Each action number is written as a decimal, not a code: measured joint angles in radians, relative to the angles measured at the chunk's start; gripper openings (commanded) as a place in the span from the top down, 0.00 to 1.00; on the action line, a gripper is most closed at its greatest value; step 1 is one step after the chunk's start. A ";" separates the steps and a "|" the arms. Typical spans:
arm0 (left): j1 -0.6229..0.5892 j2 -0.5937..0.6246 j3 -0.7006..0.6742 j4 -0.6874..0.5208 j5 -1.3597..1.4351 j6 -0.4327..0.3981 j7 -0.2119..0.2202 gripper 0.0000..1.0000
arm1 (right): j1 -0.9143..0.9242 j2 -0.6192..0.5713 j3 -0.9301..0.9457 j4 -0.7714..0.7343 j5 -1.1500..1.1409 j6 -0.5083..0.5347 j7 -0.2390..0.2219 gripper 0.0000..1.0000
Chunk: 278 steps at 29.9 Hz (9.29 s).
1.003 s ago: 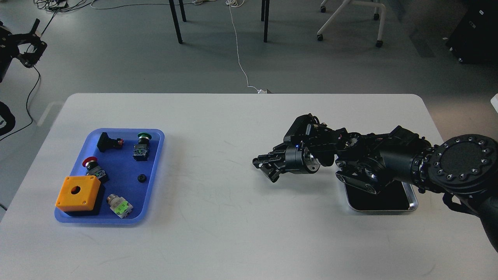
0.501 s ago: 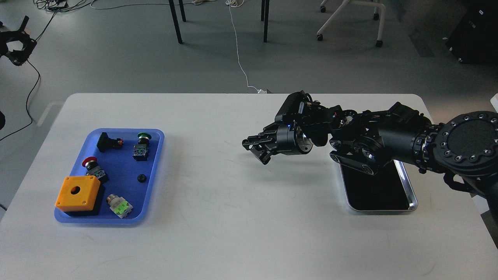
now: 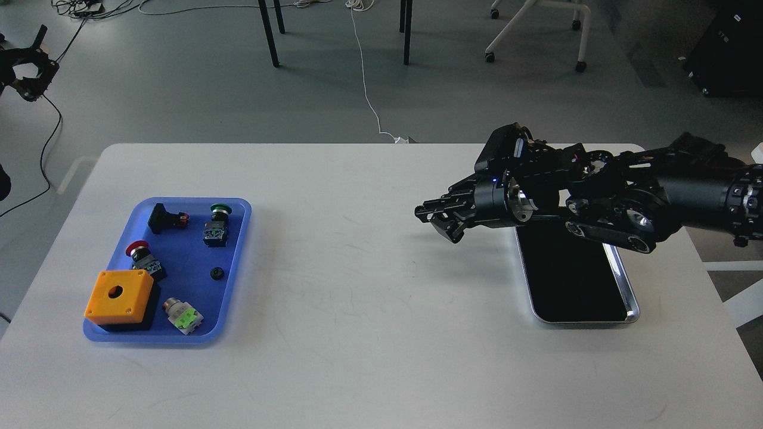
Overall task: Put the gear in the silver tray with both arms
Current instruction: 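Lift the gear and lower it into the silver tray with the right gripper, then open the right gripper and withdraw it from the silver tray, then grasp another black gear in the blue tray with the left gripper, then carry the second gear to the table center and release it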
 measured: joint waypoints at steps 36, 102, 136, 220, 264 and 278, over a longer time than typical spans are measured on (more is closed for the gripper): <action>0.000 -0.025 0.011 0.000 0.000 0.000 0.000 0.02 | -0.203 -0.300 -0.096 -0.042 -0.016 -0.011 0.000 0.66; 0.042 0.195 0.191 -0.660 1.354 0.000 -0.072 0.02 | -0.580 -0.082 1.394 -0.266 1.441 0.197 0.000 0.00; 0.033 0.095 0.692 -0.432 2.429 0.545 -0.317 0.32 | -0.624 -0.089 1.482 -0.205 1.457 0.259 0.000 0.01; -0.437 -0.117 1.382 -0.315 2.429 0.464 -0.317 0.62 | -0.623 -0.077 1.514 -0.206 1.456 0.291 0.000 0.01; -0.440 -0.103 1.387 -0.298 2.429 0.473 -0.317 0.80 | -0.615 -0.075 1.512 -0.206 1.456 0.290 0.000 0.01; -0.528 -0.027 1.377 -0.345 2.429 0.499 -0.317 0.81 | -0.610 -0.077 1.512 -0.206 1.456 0.290 0.000 0.01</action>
